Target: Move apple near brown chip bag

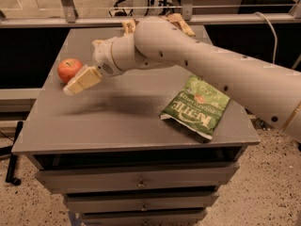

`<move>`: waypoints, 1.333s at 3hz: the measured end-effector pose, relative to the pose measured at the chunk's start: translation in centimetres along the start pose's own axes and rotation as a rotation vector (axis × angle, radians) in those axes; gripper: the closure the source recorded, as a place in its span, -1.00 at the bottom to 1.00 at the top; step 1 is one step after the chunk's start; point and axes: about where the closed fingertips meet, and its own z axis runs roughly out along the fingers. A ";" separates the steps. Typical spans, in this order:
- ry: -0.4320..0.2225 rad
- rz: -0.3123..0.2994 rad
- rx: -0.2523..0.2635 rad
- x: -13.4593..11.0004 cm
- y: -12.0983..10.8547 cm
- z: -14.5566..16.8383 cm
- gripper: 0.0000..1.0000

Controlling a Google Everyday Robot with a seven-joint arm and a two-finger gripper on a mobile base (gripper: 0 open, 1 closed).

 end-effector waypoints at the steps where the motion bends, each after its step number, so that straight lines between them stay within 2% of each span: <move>1: -0.040 0.012 -0.026 0.1 0.1 2.3 -1.00; 3: -0.096 0.016 -0.062 -0.2 -0.1 5.9 -1.00; 4: -0.102 0.028 -0.074 0.3 0.1 7.0 -0.70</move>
Offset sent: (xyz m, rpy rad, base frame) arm 0.0247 0.0556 -0.0215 0.1179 0.0124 0.0726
